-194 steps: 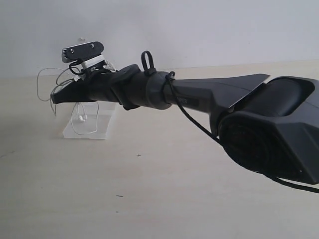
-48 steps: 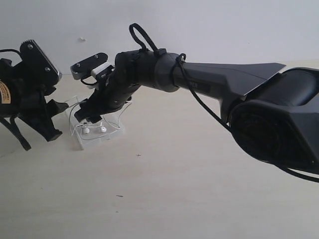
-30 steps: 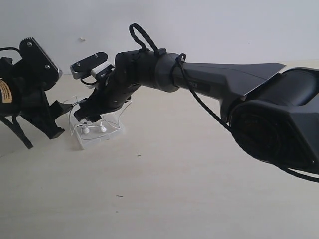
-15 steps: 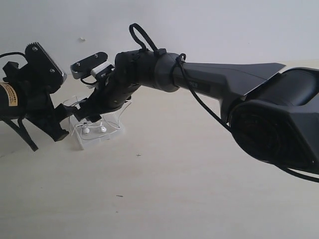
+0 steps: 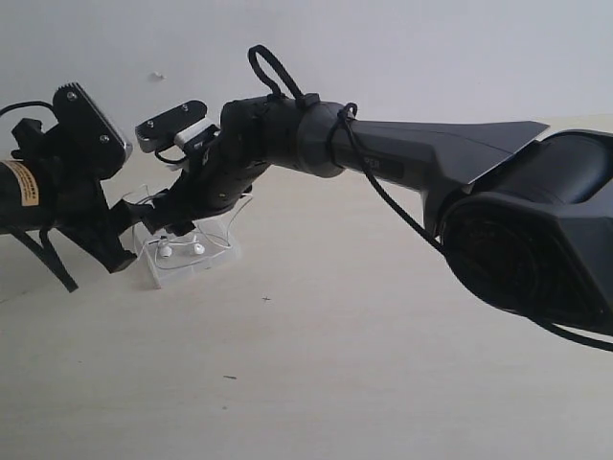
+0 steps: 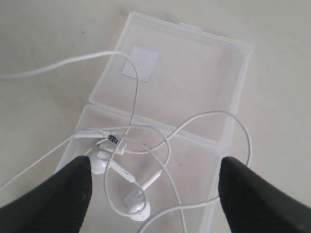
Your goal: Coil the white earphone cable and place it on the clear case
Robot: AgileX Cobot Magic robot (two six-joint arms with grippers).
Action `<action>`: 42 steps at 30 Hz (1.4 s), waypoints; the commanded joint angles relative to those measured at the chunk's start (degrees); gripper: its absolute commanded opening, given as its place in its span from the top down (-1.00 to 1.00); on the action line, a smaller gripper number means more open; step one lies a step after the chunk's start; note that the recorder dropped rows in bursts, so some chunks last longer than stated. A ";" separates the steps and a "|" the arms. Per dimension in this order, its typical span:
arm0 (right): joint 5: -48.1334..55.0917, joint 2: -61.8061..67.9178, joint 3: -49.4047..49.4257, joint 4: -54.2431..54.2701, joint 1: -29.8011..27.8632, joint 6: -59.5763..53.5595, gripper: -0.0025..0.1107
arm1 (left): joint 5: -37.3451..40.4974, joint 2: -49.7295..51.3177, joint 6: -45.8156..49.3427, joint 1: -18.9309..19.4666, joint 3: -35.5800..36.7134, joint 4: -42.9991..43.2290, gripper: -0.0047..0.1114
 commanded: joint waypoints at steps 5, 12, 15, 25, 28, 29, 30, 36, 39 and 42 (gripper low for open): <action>0.27 -0.78 -0.41 -0.22 0.08 -0.21 -0.28 | -0.60 2.25 2.28 -0.12 0.08 0.00 -0.06; 0.25 -0.78 -0.41 -0.09 0.08 -0.21 -0.28 | -2.21 2.35 3.97 -0.12 0.08 0.13 0.62; 0.25 -0.78 -0.41 -0.09 0.08 -0.21 -0.28 | -3.36 2.35 4.19 -0.12 0.08 0.13 0.86; 0.62 -0.78 -0.41 -0.19 0.08 -0.37 -0.28 | -0.37 2.47 4.25 -0.12 -4.15 -0.01 0.92; 0.62 -0.78 -0.41 -0.04 0.08 -0.84 -0.28 | 3.95 3.65 4.25 -0.12 -6.40 -0.01 0.92; 0.62 -0.78 -0.41 -0.04 0.08 -0.84 -0.28 | 4.62 4.12 4.25 -0.12 -6.82 -0.01 0.92; 0.77 -0.78 -0.41 -0.04 0.08 -0.77 -0.28 | 4.98 4.52 4.25 -0.12 -7.14 -0.01 0.92; 0.89 -0.78 -0.41 -0.04 0.08 -0.65 -0.28 | 6.16 4.88 4.25 0.09 -7.29 -0.01 0.92; 0.45 -0.78 -0.41 -0.04 0.08 -0.66 -0.28 | 6.39 4.97 4.92 0.65 -7.29 -0.01 0.92; 0.38 -1.16 -0.41 0.35 0.08 -0.45 -0.28 | 7.63 4.97 5.12 0.64 -7.29 -0.01 0.92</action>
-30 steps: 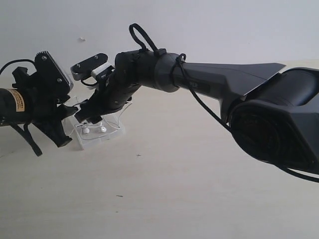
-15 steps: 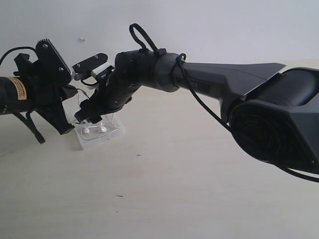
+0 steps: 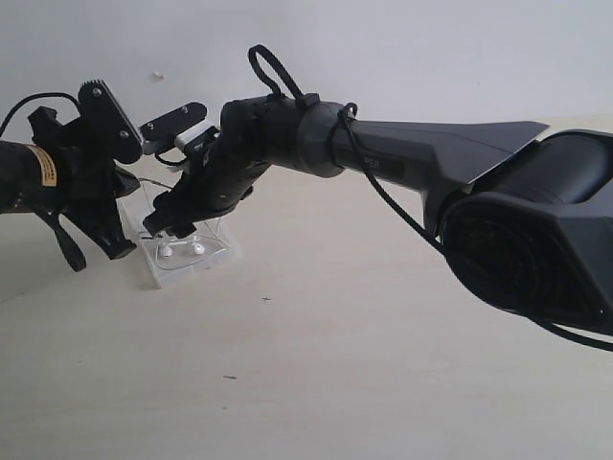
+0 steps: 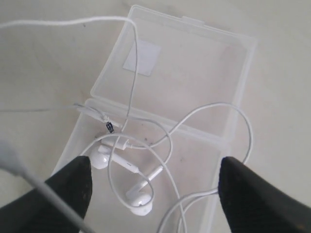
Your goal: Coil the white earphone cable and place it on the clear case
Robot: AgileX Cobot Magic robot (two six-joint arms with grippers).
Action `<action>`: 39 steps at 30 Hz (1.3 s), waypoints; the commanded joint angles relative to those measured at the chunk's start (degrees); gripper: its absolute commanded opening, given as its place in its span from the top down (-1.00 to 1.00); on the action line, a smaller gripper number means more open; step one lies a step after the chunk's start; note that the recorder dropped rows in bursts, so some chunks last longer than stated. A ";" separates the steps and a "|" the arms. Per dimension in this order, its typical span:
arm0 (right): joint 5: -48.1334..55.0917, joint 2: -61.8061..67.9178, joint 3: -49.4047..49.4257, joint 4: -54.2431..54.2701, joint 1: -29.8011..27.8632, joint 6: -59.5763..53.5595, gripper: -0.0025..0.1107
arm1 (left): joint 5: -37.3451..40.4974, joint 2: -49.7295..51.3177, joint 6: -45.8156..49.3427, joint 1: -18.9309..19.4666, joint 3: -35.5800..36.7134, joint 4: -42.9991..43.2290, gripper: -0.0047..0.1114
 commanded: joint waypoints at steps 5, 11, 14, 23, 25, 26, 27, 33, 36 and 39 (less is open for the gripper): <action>-0.77 -2.55 -0.41 1.34 0.08 0.20 -0.28 | 2.46 0.09 0.34 0.58 -0.46 -0.26 0.92; 0.07 -4.60 -0.41 2.93 0.08 1.68 -0.28 | 3.01 0.23 0.34 0.56 -0.46 -0.26 0.92; -0.14 -5.66 -0.41 5.66 0.08 2.46 -0.28 | 3.15 0.33 0.34 0.56 -0.46 -0.26 0.92; 4.48 -7.20 -0.41 3.98 0.08 3.82 -0.26 | 4.12 0.31 0.34 0.56 -0.46 -0.26 0.92; 4.48 -8.03 -0.41 0.60 -0.05 7.50 -0.13 | 4.53 0.31 1.22 0.56 -0.46 -0.04 0.92; 4.48 -8.37 -0.41 -0.55 -0.05 8.39 -0.08 | 5.12 0.31 2.72 0.56 -0.46 -0.03 0.92; 4.48 -8.78 -0.41 -1.77 -0.05 9.06 -0.02 | 5.48 0.31 4.12 0.56 -0.46 -0.03 0.92; 4.15 -11.41 -0.41 -5.43 -0.05 10.35 0.32 | 7.44 0.31 12.72 0.56 -0.46 -0.03 0.92; 4.06 -12.52 -0.41 -6.62 -0.05 12.33 0.49 | 7.44 0.31 15.27 0.45 -0.46 -0.03 0.92; 3.70 -13.62 -0.41 -6.74 -0.05 13.09 0.63 | 7.32 0.31 15.50 0.22 -0.46 -0.03 0.92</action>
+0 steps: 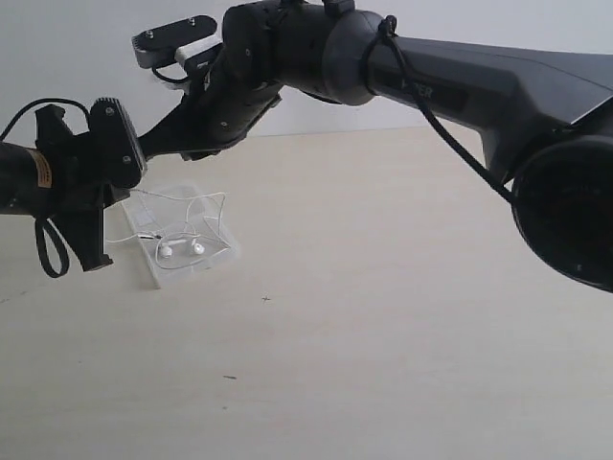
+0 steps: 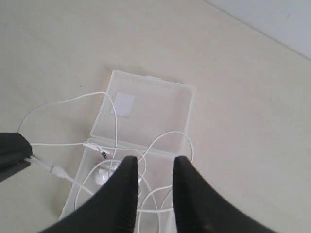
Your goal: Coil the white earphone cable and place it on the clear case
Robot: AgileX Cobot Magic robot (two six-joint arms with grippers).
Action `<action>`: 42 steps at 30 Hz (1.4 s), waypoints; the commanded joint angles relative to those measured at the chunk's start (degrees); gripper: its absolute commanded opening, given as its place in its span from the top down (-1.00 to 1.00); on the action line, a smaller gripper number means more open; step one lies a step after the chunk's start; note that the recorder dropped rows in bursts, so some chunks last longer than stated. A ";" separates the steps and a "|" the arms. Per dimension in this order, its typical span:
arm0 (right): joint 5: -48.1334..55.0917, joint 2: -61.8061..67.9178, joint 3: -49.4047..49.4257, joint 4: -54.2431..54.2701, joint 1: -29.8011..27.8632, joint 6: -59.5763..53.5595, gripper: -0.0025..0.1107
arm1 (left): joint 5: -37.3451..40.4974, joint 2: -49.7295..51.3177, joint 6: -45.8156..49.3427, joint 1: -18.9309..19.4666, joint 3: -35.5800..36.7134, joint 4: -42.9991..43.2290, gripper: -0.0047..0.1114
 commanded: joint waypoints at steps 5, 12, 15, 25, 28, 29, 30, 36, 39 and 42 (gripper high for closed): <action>-1.94 -5.83 -0.41 0.41 0.06 3.77 0.87 | 2.20 0.69 4.38 -0.09 0.00 -0.03 0.92; -0.78 -10.03 -0.41 -8.12 0.06 9.98 0.93 | 4.09 3.87 7.37 -0.09 0.00 -0.03 0.92; 0.02 -11.15 -0.41 -9.65 0.06 10.38 0.93 | 3.77 4.65 6.88 -0.09 0.00 -0.55 0.92; 1.08 -11.55 -0.17 -13.79 0.06 10.51 0.93 | 5.71 3.35 6.65 -0.09 0.00 -10.31 0.61; 1.18 -11.91 -0.17 -16.86 0.06 13.78 0.93 | 6.49 3.35 6.65 -0.09 0.00 -11.16 0.52; 1.18 -12.25 -0.17 -18.20 -0.13 15.31 0.93 | 6.63 3.35 6.65 -0.09 0.00 -11.16 0.52; 1.07 -12.67 -0.17 -18.74 -0.13 16.11 0.93 | 6.63 3.35 6.79 -0.09 0.00 -11.16 0.52; 1.06 -14.39 -0.17 -19.51 -0.57 16.13 0.93 | 1.95 3.35 6.81 -0.09 0.00 -11.16 0.52; 2.05 -14.78 -0.17 -21.70 -0.57 16.41 0.93 | 0.83 3.35 6.81 -0.09 0.00 -11.16 0.52; 2.49 -15.44 -0.17 -24.99 -0.57 18.88 0.93 | -1.00 3.35 6.81 -0.09 0.00 -11.16 0.52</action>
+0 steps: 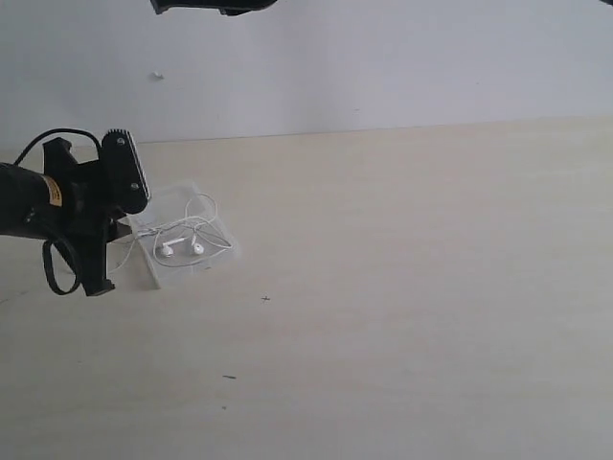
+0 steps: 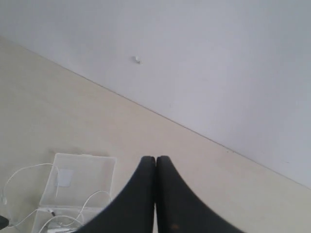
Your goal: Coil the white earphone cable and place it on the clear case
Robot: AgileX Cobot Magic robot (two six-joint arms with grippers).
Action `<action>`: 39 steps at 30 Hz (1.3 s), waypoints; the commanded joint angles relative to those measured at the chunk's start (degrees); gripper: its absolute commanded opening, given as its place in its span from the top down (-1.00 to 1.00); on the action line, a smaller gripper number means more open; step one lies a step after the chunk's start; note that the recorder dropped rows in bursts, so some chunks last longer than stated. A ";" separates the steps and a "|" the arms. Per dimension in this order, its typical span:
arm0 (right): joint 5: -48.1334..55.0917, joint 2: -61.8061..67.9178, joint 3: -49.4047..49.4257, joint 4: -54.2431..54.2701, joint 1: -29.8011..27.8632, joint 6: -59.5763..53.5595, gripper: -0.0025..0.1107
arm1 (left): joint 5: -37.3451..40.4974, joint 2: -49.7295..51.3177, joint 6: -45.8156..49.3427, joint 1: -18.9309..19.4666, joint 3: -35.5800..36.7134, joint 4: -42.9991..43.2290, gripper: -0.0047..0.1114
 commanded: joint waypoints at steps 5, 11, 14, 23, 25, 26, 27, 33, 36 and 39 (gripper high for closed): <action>0.87 -2.62 -0.16 -5.29 -0.43 3.90 0.93 | -4.23 -0.49 -1.45 -0.12 -0.20 -0.77 0.49; 2.54 -3.63 -0.16 -5.29 -0.43 3.80 0.93 | -6.58 -0.70 -5.24 -0.12 -0.20 -0.77 0.10; 4.53 -3.63 -0.01 -5.19 -0.60 3.48 0.93 | -6.47 -1.58 -11.77 0.15 -0.20 -1.54 -0.03; -0.40 -10.07 14.96 -5.14 -0.60 6.20 0.93 | -6.47 -10.45 -34.67 6.38 -0.20 -1.65 0.09; -2.90 -13.17 19.79 -5.14 -0.60 8.17 0.93 | -6.47 -13.62 -40.32 7.55 -0.20 -1.65 0.25; -4.14 -15.11 22.54 -5.14 -0.60 8.62 0.93 | -6.47 -15.01 -42.45 7.81 -0.09 -1.65 0.35; -5.11 -17.08 25.34 -5.14 -0.60 8.88 0.93 | -6.20 -16.84 -44.63 7.88 0.01 -1.65 0.46; -10.41 -29.66 40.47 -5.40 -0.60 10.59 0.93 | -1.02 -27.80 -54.42 7.88 0.01 -1.65 0.92; -10.84 -35.70 47.17 -5.54 -0.60 11.15 0.93 | 2.59 -34.30 -56.14 7.88 0.01 -1.87 0.92; -12.97 -41.90 53.47 -5.54 -0.60 11.83 0.93 | 7.26 -41.25 -62.22 7.88 0.31 -2.01 0.92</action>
